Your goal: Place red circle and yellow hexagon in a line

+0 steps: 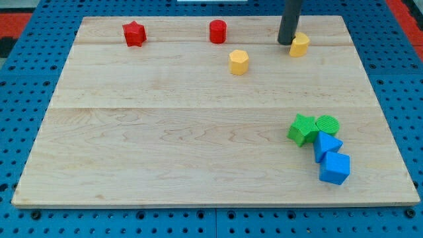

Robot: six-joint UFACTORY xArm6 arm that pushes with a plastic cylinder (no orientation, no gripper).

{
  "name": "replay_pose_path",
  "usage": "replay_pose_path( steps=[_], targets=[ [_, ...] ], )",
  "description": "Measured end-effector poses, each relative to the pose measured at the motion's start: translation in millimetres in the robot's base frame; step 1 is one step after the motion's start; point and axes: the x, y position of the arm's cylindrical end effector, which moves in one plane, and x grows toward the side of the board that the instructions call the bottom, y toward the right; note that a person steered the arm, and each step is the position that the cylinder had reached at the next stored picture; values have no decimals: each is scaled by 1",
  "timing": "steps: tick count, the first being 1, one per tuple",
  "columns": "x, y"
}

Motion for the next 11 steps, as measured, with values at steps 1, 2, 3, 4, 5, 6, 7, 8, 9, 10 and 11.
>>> replay_pose_path(
  steps=[1, 2, 3, 4, 5, 6, 7, 8, 9, 10, 11],
  targets=[
    [-57, -15],
    [-65, -77],
    [-49, -99],
    [-29, -99],
    [-28, -100],
    [-59, -123],
    [-61, -163],
    [-34, -162],
    [-39, -164],
    [-60, -152],
    [-42, -132]
  ],
)
